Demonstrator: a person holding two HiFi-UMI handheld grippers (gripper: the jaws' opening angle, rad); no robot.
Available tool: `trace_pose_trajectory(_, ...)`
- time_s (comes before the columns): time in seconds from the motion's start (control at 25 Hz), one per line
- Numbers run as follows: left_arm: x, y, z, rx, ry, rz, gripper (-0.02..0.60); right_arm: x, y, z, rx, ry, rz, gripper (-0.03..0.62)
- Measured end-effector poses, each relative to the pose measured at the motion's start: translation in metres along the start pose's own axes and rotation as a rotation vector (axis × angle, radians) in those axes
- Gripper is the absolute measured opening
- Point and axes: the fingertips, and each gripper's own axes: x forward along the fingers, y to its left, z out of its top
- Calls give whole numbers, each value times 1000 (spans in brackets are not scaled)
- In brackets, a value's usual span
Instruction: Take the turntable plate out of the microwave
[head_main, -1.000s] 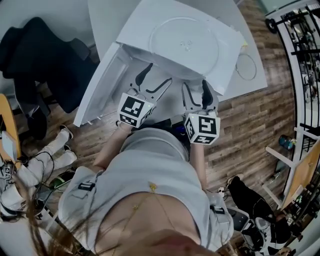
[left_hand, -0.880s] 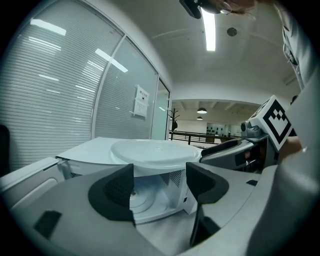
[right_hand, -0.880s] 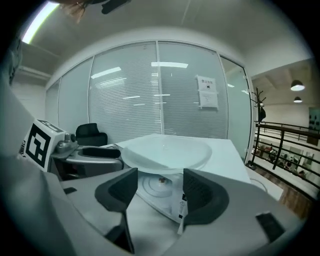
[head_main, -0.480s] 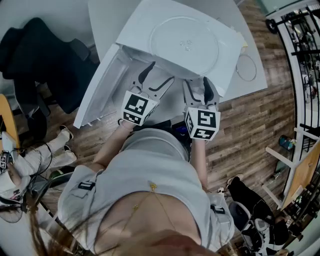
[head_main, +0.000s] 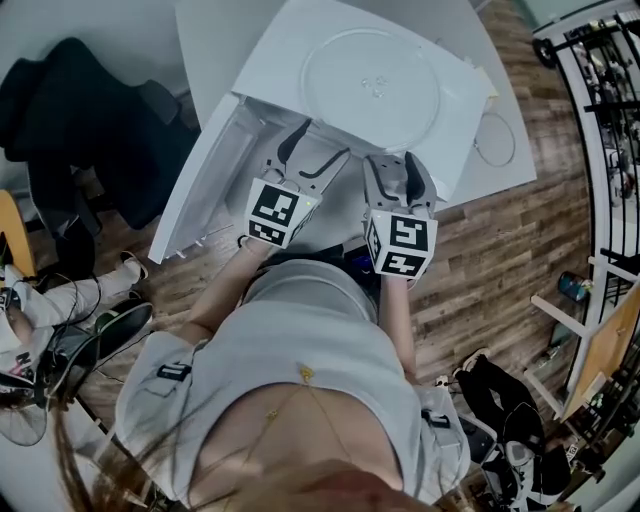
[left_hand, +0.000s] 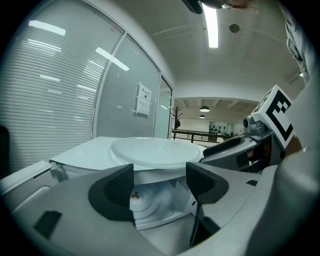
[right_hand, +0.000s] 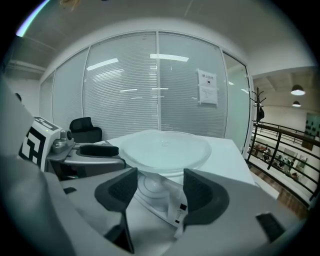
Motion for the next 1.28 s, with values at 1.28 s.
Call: trace_pose_trajectory(1.28, 9, 0, 5, -39, 11, 187, 324, -19, 6, 17, 47, -138, 72, 273)
